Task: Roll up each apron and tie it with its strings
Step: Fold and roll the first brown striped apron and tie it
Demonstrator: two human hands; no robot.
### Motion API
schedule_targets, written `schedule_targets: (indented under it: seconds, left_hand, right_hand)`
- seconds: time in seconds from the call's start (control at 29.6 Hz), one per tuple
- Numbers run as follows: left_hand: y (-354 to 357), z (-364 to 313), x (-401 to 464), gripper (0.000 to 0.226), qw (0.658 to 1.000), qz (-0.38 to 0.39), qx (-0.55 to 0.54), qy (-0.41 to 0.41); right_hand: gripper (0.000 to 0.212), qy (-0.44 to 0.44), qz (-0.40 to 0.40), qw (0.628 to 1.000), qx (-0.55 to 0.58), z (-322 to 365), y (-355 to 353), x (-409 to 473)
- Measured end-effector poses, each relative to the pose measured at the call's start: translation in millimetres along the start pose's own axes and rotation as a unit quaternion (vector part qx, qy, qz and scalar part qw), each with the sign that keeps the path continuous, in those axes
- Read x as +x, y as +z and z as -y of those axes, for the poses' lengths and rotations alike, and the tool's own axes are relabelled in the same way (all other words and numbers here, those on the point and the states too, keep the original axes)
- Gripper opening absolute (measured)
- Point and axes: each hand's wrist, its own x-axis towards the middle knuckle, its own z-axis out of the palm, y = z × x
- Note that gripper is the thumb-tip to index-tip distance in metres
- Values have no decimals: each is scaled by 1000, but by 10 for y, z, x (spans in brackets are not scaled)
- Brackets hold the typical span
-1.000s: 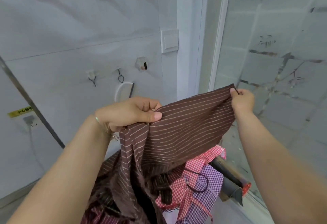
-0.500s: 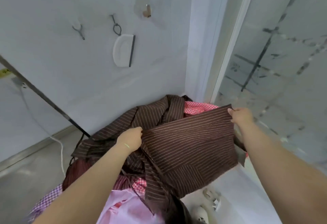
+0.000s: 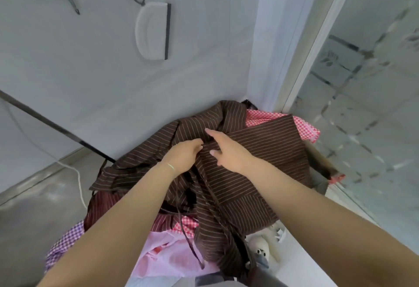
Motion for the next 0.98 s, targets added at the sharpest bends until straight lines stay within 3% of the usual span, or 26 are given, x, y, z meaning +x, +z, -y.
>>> schedule_targets:
  seconds: [0.14,0.24,0.3,0.51,0.64,0.78,0.88,0.98]
  left_hand:
    - [-83,36,-54,18,992,53,-108,-31]
    - [-271,141,-127,25,986,142,-88,-28]
    - [-380,192,-180,29,981,161,-95,-49]
    - [-473,265,-247,25,966,114,-216,-83]
    - [-357,165,-301,29,902,89,-399,-141]
    - [-180,76,-340,39,903,98,-368,-199]
    - [-55,42,-327,29,886,84,-418,-183]
    - [29,5,-290,23,895,47,-408,-172]
  right_hand:
    - [25,7,-3,999,-39,5,170,146]
    - [20,1,-20,999,-37,-65,164,137]
    - [18,-2,-24,999,-30,-78,142,108]
    - [18,1,-39,999,-13,-52,171,113]
    - [18,16,-54,998,-10,-61,205,123]
    - [16,26,-65,998,-1,-37,220,126]
    - [17,27,-68,997,2,-21,245,130]
    - [18,30,-71,997,0,-12,265,137]
